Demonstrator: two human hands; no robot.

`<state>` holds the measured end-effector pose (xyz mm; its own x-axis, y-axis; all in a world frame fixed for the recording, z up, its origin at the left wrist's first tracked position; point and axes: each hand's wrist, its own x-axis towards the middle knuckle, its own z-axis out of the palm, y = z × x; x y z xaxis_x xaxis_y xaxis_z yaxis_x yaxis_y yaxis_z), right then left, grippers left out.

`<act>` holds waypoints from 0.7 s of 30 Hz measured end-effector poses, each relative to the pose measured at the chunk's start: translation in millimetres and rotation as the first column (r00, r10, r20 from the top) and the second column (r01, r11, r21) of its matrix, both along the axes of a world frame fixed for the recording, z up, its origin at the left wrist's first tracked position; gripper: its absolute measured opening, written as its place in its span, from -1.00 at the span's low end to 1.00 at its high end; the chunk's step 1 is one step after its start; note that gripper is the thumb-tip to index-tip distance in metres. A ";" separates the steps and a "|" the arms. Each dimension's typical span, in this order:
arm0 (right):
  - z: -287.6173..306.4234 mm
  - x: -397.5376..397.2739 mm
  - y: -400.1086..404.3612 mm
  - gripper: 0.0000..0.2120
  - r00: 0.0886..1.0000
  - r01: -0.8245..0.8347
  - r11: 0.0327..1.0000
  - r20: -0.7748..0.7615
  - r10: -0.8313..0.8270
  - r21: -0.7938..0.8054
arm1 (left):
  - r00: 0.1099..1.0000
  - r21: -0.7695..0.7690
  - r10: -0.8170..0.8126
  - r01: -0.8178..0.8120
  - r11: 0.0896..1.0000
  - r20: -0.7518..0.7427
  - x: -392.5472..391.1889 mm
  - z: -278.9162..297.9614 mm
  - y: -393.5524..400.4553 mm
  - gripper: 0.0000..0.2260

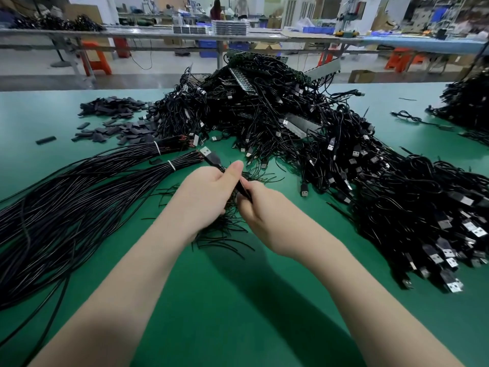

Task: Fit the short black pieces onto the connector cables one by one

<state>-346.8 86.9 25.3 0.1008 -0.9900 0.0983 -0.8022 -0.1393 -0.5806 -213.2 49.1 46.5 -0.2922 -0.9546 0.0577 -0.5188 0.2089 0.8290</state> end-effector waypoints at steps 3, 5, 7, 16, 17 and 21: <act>-10.5 -0.3 -6.5 -0.76 0.996 0.035 0.997 0.085 -0.040 0.068 | 0.970 -0.174 0.165 -0.133 0.976 0.180 -5.1 -8.5 -1.6 -0.45; -11.4 -10.8 -6.2 -0.75 0.923 0.039 0.975 0.365 -0.119 0.218 | 0.957 -0.361 0.218 -0.138 0.922 0.190 1.6 -8.6 -2.9 -0.57; -10.0 -24.2 -4.0 -0.76 0.816 -0.069 0.916 0.550 -0.176 0.395 | 0.946 -0.493 0.024 0.148 0.858 0.325 9.1 -9.4 -9.1 -0.37; -1.8 -75.0 25.6 -0.76 0.923 -0.289 0.546 0.380 -0.060 0.787 | 0.662 -0.351 -0.353 0.689 0.635 0.661 -24.0 -31.1 11.0 -0.52; -1.2 -77.7 28.3 -0.77 0.926 -0.291 0.531 0.374 -0.053 0.796 | 0.652 -0.358 -0.325 0.689 0.630 0.685 -27.9 -33.1 13.8 -0.53; 1.8 -79.8 33.0 -0.76 0.920 -0.326 0.497 0.390 -0.028 0.804 | 0.589 -0.237 -0.382 0.714 0.659 0.712 -32.2 -31.4 17.8 -0.50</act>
<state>-426.7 119.9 27.1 0.3942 -0.5800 -0.7129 -0.5676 0.4564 -0.6852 -245.4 66.9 15.0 -0.8756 -0.4798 0.0565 -0.4701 0.8732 0.1287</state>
